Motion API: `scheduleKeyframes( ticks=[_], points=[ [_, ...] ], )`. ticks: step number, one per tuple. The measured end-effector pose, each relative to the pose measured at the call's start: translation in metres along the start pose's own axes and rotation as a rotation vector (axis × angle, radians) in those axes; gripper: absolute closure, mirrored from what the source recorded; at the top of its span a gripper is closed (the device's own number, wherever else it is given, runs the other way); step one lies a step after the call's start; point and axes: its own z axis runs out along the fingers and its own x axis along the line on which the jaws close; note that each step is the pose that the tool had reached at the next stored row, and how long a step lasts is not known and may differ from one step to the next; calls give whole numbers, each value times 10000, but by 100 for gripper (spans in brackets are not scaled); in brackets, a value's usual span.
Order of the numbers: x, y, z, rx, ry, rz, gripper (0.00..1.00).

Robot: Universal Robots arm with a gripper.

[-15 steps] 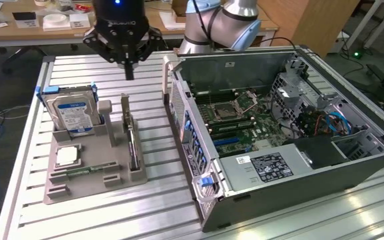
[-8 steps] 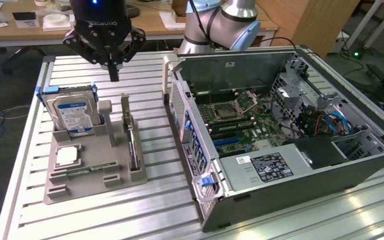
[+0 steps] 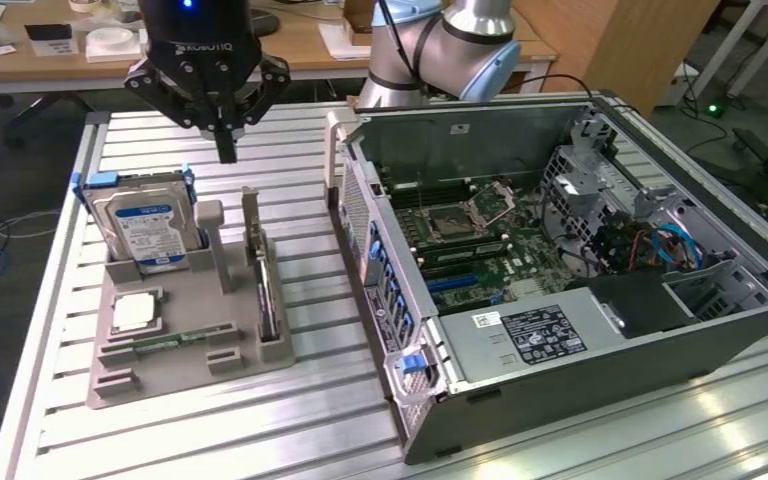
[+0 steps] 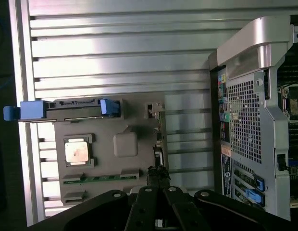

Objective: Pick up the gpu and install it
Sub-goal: 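Pick up the gpu and move the gpu toward the slot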

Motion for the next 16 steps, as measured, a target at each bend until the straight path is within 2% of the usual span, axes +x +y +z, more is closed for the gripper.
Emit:
scheduleKeyframes(
  ticks=[7, 9, 10, 12, 15, 16],
  points=[
    [0, 0, 0, 0, 0, 0, 89],
    [0, 0, 0, 1, 0, 0, 76],
    [0, 0, 0, 0, 0, 0, 76],
    [0, 0, 0, 0, 0, -1, 65],
    [0, 0, 0, -1, 0, -1, 59],
    [0, 0, 0, 0, 0, 0, 53]
  ],
)
